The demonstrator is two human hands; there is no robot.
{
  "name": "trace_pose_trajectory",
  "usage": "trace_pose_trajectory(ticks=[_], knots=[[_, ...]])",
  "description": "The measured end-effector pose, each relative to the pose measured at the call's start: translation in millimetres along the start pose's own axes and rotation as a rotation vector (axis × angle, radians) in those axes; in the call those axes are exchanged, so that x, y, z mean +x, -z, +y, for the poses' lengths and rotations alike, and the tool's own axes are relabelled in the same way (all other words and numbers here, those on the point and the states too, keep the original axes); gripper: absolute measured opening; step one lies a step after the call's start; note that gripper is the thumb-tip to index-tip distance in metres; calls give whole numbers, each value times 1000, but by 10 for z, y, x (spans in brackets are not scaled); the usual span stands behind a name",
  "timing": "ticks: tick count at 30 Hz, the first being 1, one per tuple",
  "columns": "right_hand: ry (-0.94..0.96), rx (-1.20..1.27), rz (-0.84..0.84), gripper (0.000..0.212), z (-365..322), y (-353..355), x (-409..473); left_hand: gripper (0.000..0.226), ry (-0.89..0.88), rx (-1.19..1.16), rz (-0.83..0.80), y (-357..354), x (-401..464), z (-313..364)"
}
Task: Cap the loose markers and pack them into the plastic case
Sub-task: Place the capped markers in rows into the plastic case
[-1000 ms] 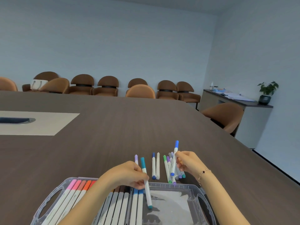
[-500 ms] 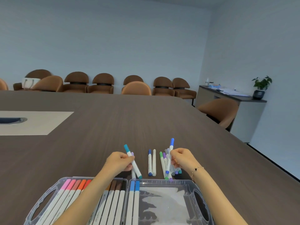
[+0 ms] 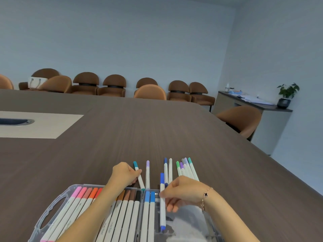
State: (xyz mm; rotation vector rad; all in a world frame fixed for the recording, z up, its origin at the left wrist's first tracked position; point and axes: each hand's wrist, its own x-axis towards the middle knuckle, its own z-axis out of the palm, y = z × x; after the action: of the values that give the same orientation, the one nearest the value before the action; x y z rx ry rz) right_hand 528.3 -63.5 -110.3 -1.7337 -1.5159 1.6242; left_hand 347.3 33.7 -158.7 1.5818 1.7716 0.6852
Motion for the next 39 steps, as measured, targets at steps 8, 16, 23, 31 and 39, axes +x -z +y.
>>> trace_pose_trajectory(ticks=[8,16,23,31,39], knots=[[-134,34,0,31,83,-200,-9,23,-95,23,-2,16,-17,-26],[-156,-16,27,38,133,-229,-4,21,-461,172,-349,186,-234,160],[-135,-36,13,36,176,-234,-12,37,-522,345,-518,90,-302,177],[-125,-220,68,40,197,-252,34,34,-494,359,-537,58,-326,175],[71,-492,626,24,-199,138,448,10,-403,37,-8,568,-117,171]])
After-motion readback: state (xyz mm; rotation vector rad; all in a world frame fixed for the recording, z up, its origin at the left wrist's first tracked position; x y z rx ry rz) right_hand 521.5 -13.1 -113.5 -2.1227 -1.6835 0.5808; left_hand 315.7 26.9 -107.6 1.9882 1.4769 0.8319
